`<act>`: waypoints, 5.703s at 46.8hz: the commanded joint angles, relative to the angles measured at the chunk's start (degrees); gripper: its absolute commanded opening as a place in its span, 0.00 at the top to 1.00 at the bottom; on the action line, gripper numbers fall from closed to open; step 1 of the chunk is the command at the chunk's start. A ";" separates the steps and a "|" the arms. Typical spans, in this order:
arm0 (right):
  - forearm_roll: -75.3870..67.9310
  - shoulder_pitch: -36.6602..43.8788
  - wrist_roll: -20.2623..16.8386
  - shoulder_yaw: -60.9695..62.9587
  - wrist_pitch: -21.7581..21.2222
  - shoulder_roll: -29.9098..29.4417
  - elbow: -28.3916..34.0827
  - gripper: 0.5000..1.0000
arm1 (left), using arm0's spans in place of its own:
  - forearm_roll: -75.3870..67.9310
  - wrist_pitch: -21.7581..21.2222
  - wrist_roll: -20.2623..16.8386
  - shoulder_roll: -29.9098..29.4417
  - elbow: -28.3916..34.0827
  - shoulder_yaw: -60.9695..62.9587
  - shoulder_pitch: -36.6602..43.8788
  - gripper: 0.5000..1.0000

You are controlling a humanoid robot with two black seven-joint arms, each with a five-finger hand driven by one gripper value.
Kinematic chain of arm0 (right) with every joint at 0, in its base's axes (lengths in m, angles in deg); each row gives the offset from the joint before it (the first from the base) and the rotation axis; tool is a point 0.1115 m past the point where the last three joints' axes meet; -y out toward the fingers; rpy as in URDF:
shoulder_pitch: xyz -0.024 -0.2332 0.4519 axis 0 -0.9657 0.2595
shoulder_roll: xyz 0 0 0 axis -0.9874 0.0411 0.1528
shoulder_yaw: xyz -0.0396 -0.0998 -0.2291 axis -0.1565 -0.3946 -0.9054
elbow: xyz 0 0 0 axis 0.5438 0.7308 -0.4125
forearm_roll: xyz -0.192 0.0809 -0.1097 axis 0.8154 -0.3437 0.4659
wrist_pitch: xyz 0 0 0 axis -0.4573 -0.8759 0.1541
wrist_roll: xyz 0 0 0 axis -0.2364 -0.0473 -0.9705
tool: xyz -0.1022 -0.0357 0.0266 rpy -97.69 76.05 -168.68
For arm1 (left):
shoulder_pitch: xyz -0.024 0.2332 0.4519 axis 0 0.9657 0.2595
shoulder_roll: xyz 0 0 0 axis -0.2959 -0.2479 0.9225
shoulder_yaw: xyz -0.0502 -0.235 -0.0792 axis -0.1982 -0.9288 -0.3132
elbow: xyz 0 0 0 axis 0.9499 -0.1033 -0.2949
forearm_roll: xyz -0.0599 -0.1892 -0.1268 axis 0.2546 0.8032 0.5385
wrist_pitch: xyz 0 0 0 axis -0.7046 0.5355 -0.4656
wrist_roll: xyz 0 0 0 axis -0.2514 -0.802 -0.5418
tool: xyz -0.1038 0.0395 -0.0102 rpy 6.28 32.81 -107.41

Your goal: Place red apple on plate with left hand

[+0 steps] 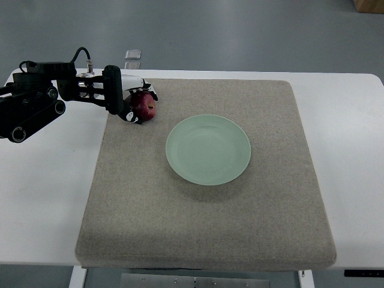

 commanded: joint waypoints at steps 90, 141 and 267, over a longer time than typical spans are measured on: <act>0.00 0.00 0.00 -0.04 0.00 0.00 0.04 0.07 | -0.17 -0.78 0.02 9.94 -11.28 0.93 1.69 0.38; 0.00 0.00 0.00 -0.04 0.00 0.00 0.04 0.07 | 0.97 -1.05 -0.06 9.59 -5.04 -3.99 1.95 0.08; 0.00 0.00 0.00 0.04 0.00 0.00 0.04 0.07 | 97.92 2.38 6.00 19.35 35.57 -13.57 0.64 0.01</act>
